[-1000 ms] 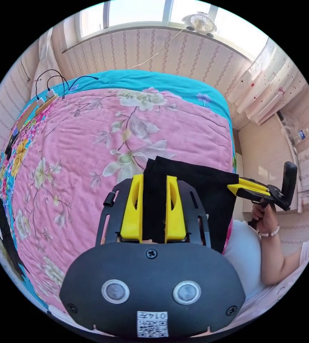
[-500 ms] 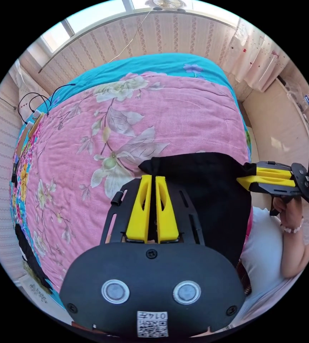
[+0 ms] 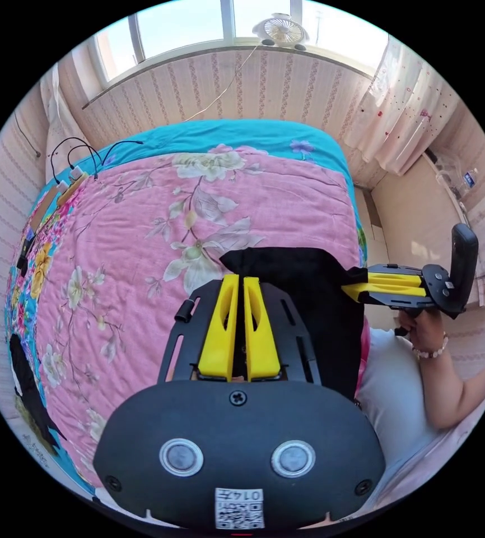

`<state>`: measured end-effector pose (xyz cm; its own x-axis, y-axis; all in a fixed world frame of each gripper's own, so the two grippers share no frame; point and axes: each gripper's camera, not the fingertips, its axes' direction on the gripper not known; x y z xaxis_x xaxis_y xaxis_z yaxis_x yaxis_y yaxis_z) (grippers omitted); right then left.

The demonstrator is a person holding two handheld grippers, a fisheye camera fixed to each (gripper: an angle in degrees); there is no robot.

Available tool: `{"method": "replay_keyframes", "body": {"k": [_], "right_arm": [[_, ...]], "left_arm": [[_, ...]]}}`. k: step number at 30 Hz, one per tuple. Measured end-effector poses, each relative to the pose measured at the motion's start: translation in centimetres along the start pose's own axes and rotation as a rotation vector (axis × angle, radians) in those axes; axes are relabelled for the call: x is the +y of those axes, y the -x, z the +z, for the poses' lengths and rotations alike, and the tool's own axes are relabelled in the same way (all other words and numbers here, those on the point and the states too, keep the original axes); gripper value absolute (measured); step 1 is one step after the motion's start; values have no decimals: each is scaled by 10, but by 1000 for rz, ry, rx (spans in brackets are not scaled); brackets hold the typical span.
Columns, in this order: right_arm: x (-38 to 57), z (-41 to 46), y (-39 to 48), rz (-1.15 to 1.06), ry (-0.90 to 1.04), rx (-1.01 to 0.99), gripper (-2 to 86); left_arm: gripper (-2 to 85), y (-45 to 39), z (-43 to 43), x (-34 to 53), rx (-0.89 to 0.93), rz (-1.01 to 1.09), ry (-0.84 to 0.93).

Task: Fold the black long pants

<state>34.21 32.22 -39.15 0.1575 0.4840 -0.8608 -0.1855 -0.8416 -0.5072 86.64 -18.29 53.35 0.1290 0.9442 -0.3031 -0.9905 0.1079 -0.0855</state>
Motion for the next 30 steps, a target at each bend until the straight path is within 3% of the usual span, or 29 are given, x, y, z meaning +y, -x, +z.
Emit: {"method": "replay_keyframes", "body": {"k": [9, 16, 23, 28, 30], "right_arm": [[54, 9, 41, -186, -84, -189, 21], [117, 8, 153, -567, -133, -595, 21], [222, 65, 321, -934, 174, -720, 24], [303, 139, 412, -1030, 379, -733, 40], [333, 163, 430, -1060, 463, -709, 42]], "left_arm": [[-10, 17, -26, 114, 56, -215, -88], [-10, 19, -125, 277, 25, -366, -272], [-2, 7, -177, 463, -53, -553, -341], [0, -3, -156, 643, -90, -972, -316], [-6, -21, -150, 692, -75, -1046, -320]]}}
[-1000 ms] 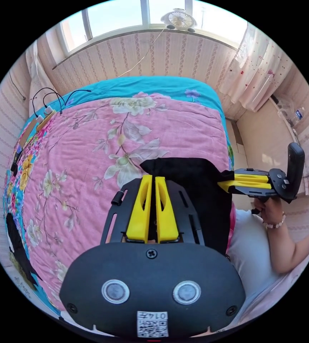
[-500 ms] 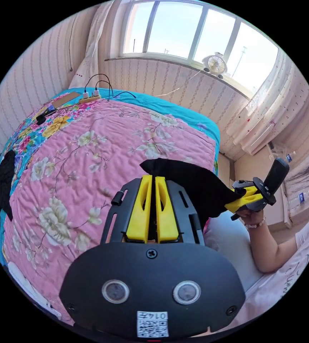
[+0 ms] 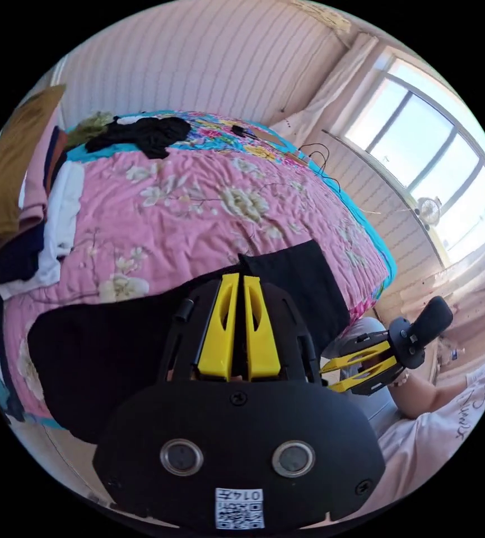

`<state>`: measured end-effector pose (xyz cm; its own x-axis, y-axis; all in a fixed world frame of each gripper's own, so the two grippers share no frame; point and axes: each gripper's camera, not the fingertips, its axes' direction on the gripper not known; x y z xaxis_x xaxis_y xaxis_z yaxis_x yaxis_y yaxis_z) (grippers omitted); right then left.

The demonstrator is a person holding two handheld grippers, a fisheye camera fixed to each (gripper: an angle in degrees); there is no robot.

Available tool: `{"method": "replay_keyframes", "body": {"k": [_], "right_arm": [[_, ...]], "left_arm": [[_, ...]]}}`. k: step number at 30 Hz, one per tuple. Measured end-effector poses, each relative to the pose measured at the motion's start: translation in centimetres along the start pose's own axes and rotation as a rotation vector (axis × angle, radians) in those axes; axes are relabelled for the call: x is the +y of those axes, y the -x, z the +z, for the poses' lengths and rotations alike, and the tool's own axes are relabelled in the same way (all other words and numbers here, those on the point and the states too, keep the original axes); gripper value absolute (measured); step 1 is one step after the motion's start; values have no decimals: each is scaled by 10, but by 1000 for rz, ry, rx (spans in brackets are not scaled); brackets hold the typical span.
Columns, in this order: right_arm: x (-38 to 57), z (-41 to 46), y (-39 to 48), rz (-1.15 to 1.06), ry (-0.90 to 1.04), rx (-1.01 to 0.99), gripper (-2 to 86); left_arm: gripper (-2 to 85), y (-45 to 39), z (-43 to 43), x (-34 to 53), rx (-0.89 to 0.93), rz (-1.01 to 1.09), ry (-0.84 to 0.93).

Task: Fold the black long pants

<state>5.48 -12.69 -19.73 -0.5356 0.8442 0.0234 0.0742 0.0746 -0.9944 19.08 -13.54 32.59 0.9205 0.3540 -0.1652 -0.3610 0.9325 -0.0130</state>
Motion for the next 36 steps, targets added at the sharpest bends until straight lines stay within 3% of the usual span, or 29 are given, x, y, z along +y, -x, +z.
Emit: {"method": "replay_keyframes", "body": {"k": [6, 10, 14, 19, 22, 28, 36], "right_arm": [[0, 70, -6, 0, 137, -59, 33], [-33, 110, -47, 127, 159, 56, 50], [-76, 171, -85, 268, 173, 158, 105], [-109, 258, -111, 291, 282, 267, 165], [-108, 306, -134, 308, 382, 322, 143], [-97, 311, -159, 328, 318, 275, 30], [-98, 274, -165, 296, 189, 226, 11]], "left_arm": [[-2, 37, -9, 111, -48, -115, 68], [54, 22, 11, 149, 10, -90, 82], [82, 18, 27, 163, -120, -58, 98], [115, 31, 47, 184, -107, -68, 114], [110, 32, 57, 198, -101, -39, 137], [27, 35, 50, 222, -89, 54, 90], [-6, 35, 1, 248, -5, 112, -58]]}}
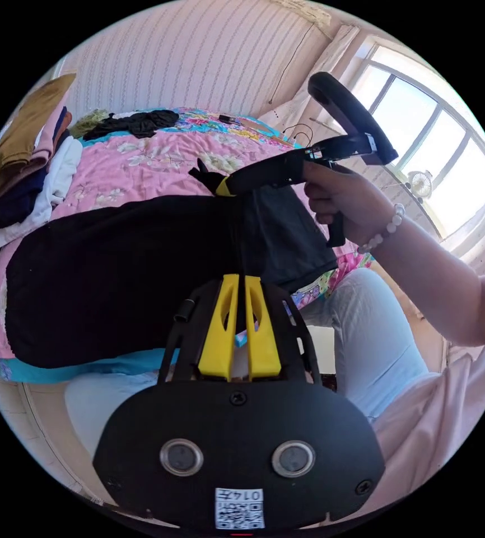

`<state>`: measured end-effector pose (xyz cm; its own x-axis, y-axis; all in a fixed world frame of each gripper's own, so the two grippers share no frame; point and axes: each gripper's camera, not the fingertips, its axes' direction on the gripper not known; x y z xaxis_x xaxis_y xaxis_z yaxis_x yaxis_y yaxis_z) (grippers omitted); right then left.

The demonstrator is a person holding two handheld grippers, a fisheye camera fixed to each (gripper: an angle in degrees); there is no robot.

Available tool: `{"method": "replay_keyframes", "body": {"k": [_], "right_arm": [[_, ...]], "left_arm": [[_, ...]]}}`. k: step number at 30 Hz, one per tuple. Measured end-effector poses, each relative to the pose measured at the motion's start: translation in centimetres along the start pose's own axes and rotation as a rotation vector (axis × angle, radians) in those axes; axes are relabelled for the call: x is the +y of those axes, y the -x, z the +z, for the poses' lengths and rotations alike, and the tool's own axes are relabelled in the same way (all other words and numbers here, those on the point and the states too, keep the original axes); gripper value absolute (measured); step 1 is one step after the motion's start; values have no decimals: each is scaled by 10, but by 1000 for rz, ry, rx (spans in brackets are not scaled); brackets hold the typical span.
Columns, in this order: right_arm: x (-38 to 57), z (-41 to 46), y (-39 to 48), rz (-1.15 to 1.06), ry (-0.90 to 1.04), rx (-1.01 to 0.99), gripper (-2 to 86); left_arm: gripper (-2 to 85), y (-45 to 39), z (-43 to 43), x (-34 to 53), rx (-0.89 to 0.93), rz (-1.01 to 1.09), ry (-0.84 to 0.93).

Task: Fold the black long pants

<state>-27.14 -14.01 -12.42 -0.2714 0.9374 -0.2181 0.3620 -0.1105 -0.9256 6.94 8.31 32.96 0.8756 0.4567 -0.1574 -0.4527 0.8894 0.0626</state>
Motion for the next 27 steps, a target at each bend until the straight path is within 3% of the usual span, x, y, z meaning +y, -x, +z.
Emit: {"method": "replay_keyframes", "body": {"k": [5, 10, 14, 18, 23, 27], "right_arm": [[-33, -26, 13, -63, -148, -188, 11], [-108, 8, 77, -218, -166, -298, 22], [-158, 80, 115, -188, -99, -472, 61], [-153, 114, 94, -134, -37, -484, 56], [-92, 70, 4, -105, -120, -201, 26], [-50, 48, -57, 6, -73, -69, 6]], "left_arm": [[-8, 15, -55, 16, -65, -33, -159], [-9, 88, -124, 52, -258, -244, -254], [-7, 152, -133, 86, -399, -435, -149], [-8, 196, -119, 129, -455, -618, -52], [-9, 166, -119, 124, -440, -512, -105], [-10, 110, -87, 81, -179, -187, -79]]}}
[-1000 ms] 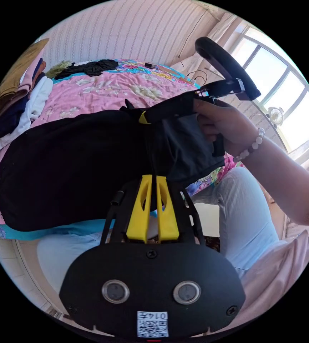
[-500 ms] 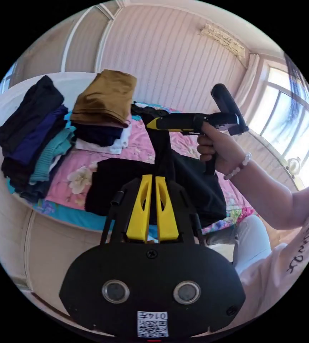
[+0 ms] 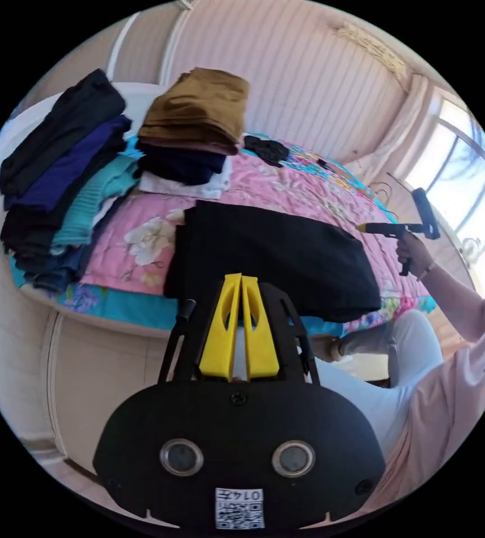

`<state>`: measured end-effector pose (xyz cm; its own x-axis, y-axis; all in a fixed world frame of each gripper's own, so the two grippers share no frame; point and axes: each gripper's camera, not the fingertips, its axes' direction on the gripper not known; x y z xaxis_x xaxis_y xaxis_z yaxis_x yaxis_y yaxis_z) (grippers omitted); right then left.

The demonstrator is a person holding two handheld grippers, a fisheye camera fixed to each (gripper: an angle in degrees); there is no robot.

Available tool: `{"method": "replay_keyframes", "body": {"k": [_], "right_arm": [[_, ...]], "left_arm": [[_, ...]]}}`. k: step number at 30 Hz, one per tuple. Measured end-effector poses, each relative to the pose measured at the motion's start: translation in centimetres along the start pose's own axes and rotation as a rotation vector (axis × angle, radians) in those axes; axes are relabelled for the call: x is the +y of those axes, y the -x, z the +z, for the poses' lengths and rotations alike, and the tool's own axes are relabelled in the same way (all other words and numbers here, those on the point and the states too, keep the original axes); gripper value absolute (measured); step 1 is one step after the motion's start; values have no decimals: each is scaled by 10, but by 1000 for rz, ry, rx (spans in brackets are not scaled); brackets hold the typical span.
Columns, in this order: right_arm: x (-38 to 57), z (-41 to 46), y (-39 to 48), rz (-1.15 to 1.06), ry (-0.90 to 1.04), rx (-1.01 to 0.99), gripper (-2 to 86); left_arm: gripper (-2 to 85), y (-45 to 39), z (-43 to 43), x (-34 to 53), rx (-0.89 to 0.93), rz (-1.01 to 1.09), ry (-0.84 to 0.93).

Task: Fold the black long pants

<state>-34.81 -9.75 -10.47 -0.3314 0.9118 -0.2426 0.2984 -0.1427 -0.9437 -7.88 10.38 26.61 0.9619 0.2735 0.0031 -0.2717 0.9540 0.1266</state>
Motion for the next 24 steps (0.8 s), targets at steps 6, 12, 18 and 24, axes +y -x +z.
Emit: {"method": "replay_keyframes", "body": {"k": [6, 12, 18, 24], "right_arm": [[-21, 33, 29, -176, 122, 59, -3], [-95, 122, 70, -357, 342, 279, -6], [-122, 137, 32, -312, 468, 161, -9], [-105, 15, -30, -144, 137, -29, -7]], "left_arm": [[-10, -122, 73, -38, 32, 528, 254], [-10, -161, 137, -44, -26, 682, 440], [-9, -180, 140, -39, -72, 707, 417], [1, -212, 85, -42, 11, 671, 185]]}}
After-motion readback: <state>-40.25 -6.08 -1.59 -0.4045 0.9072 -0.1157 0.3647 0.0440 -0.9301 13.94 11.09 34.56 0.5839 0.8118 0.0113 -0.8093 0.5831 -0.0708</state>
